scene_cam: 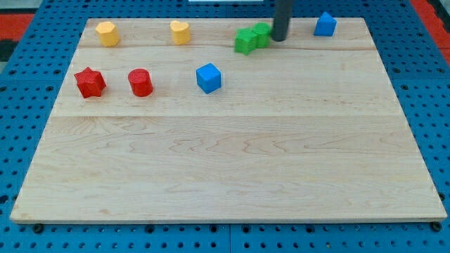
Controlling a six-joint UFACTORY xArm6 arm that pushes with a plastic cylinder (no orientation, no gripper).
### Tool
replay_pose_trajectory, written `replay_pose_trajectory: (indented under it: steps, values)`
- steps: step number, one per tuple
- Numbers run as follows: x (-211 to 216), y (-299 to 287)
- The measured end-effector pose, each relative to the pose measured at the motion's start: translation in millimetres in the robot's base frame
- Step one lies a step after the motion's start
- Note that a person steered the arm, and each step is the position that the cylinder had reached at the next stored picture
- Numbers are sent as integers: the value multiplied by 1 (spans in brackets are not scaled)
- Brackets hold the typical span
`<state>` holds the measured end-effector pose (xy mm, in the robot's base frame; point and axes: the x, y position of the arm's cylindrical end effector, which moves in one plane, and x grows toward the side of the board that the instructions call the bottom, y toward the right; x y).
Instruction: Move the green star into the blue cube
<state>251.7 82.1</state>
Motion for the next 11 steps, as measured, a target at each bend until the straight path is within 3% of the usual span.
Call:
replay_pose_trajectory:
  steps: [2, 3, 6, 8, 11]
  values:
    - [-60, 19]
    - [-48, -48]
    - [42, -62]
    - [55, -140]
    - [89, -114]
